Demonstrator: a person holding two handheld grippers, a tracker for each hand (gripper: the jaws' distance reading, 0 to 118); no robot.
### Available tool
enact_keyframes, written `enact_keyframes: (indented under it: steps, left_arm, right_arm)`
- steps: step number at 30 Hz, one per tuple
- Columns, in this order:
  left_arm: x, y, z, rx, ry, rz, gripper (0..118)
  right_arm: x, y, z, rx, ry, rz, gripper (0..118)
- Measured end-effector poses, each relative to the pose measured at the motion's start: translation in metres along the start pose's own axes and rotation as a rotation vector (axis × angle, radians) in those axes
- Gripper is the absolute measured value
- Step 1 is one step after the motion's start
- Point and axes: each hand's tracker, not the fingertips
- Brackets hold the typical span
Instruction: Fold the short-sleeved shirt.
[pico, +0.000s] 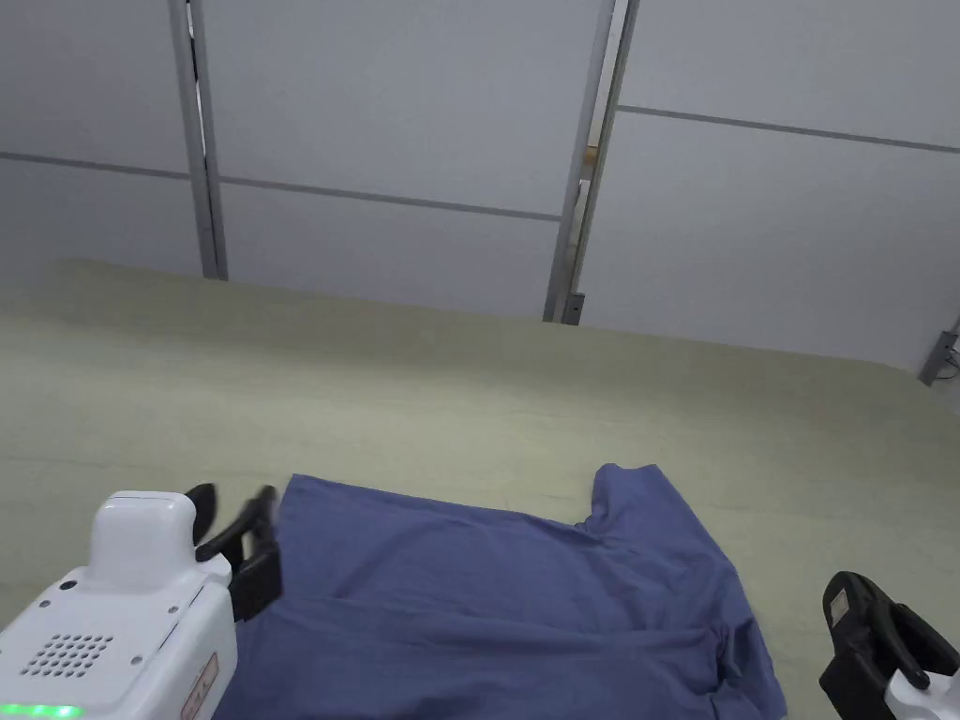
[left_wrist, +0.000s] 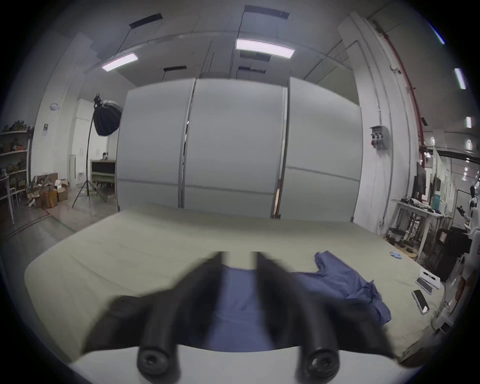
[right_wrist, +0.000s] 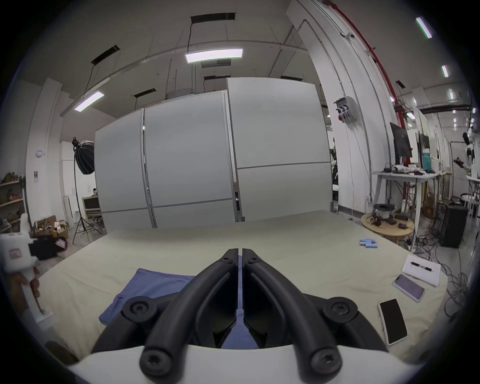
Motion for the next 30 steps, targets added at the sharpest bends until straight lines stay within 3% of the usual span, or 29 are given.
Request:
enact_keyframes:
  steps: [1, 2, 3, 9, 13, 14, 15, 16, 17, 18, 19, 20, 26, 28, 30]
  left_arm:
    - [-0.006, -0.006, -0.018, -0.084, -0.001, 0.017, 113]
    - [-0.011, -0.016, -0.037, -0.223, -0.001, 0.016, 118]
    - [-0.016, -0.028, -0.047, -0.211, -0.022, 0.049, 118]
    - [-0.046, -0.109, -0.105, -0.598, 0.112, 0.086, 118]
    - [-0.057, -0.146, -0.115, -0.681, 0.183, 0.167, 118]
    - [-0.059, -0.15, -0.118, -0.698, 0.189, 0.188, 111]
    - [-0.058, -0.154, -0.119, -0.715, 0.187, 0.227, 93]
    - [-0.056, -0.154, -0.118, -0.718, 0.198, 0.237, 68]
    - [-0.055, -0.154, -0.118, -0.724, 0.216, 0.233, 58]
    - [-0.054, -0.151, -0.116, -0.714, 0.228, 0.214, 39]
    - [-0.055, -0.145, -0.114, -0.67, 0.221, 0.162, 10]
    - [-0.053, -0.143, -0.113, -0.676, 0.153, 0.175, 10]
    - [-0.039, -0.135, -0.108, -0.667, 0.117, 0.145, 10]
    - [-0.041, -0.134, -0.107, -0.662, 0.117, 0.16, 10]
    - [-0.044, -0.134, -0.106, -0.667, 0.122, 0.164, 10]
  right_arm:
    - [-0.001, -0.002, -0.003, -0.009, 0.001, 0.0, 5]
    - [-0.003, -0.005, -0.006, -0.019, 0.003, -0.001, 5]
    - [-0.004, -0.007, -0.007, -0.028, 0.004, -0.003, 5]
    - [-0.009, -0.028, -0.024, -0.111, 0.006, -0.015, 5]
    - [-0.004, -0.048, -0.036, -0.173, -0.001, -0.022, 5]
    - [-0.003, -0.053, -0.04, -0.189, -0.01, -0.017, 5]
    - [-0.002, -0.057, -0.042, -0.202, -0.018, -0.014, 5]
    - [-0.004, -0.06, -0.044, -0.221, -0.038, -0.007, 8]
    - [-0.004, -0.064, -0.048, -0.245, -0.071, 0.002, 24]
    - [-0.001, -0.07, -0.053, -0.267, -0.108, 0.007, 56]
    - [0.004, -0.077, -0.061, -0.306, -0.128, -0.001, 106]
    - [0.015, -0.089, -0.073, -0.374, -0.133, -0.024, 118]
    - [0.072, -0.183, -0.146, -0.744, -0.239, -0.111, 118]
    - [0.08, -0.2, -0.155, -0.864, -0.276, -0.182, 118]
    - [0.084, -0.21, -0.156, -0.907, -0.259, -0.267, 109]
